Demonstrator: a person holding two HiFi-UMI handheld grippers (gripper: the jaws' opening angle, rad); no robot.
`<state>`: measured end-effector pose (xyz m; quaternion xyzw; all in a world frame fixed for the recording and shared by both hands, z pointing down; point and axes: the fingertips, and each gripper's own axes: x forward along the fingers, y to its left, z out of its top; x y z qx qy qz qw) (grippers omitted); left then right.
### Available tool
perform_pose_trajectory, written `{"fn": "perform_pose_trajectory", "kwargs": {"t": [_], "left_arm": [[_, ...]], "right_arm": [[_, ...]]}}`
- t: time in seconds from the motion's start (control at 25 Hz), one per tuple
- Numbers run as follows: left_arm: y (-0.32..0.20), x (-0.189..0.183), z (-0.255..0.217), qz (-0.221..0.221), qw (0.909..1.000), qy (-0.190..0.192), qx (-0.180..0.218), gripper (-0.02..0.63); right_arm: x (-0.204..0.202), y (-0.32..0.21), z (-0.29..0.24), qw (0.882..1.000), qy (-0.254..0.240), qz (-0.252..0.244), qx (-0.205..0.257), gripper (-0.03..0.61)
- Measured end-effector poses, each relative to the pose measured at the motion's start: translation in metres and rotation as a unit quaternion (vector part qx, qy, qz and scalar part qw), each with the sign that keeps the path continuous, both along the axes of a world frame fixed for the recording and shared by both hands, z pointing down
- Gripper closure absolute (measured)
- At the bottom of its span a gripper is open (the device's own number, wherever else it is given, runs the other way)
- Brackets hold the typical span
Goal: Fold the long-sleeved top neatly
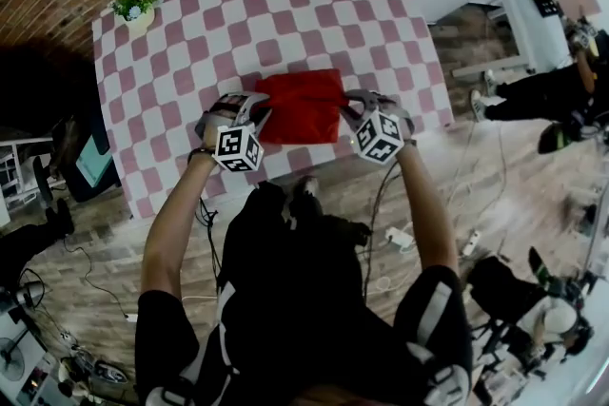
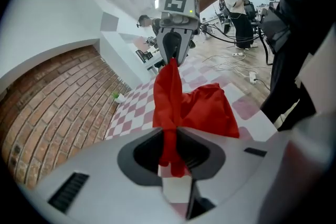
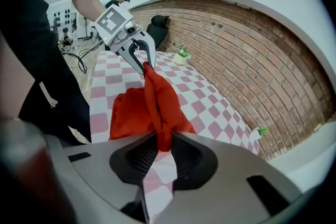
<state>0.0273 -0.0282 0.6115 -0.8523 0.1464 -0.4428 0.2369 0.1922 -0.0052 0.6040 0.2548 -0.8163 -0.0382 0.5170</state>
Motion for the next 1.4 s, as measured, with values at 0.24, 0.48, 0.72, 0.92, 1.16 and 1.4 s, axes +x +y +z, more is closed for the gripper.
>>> {"fn": "perform_pose_trajectory", "kwargs": {"t": [0.24, 0.48, 0.72, 0.92, 1.16, 1.4], "left_arm": [[0.025, -0.005, 0.028, 0.016, 0.9991, -0.039, 0.0, 0.535], [0.048, -0.006, 0.051, 0.032, 0.9973, -0.066, -0.01, 0.535], [0.061, -0.004, 0.073, 0.039, 0.9953, -0.08, -0.038, 0.535], [0.067, -0.008, 0.092, 0.037, 0.9934, -0.089, -0.061, 0.535], [0.071, -0.007, 0.11, 0.044, 0.9908, -0.105, -0.073, 0.535], [0.075, -0.007, 0.112, 0.006, 0.9887, -0.084, -0.124, 0.53]], "right_arm": [[-0.007, 0.029, 0.028, 1.0, -0.007, -0.009, -0.016, 0.503], [-0.009, 0.055, 0.054, 0.999, 0.009, -0.027, -0.025, 0.503], [-0.007, 0.073, 0.076, 0.998, 0.02, -0.031, -0.044, 0.503], [-0.01, 0.086, 0.096, 0.997, 0.027, -0.038, -0.062, 0.503], [-0.008, 0.093, 0.116, 0.996, 0.022, -0.026, -0.084, 0.503], [-0.008, 0.094, 0.127, 0.996, 0.026, -0.013, -0.089, 0.502]]}}
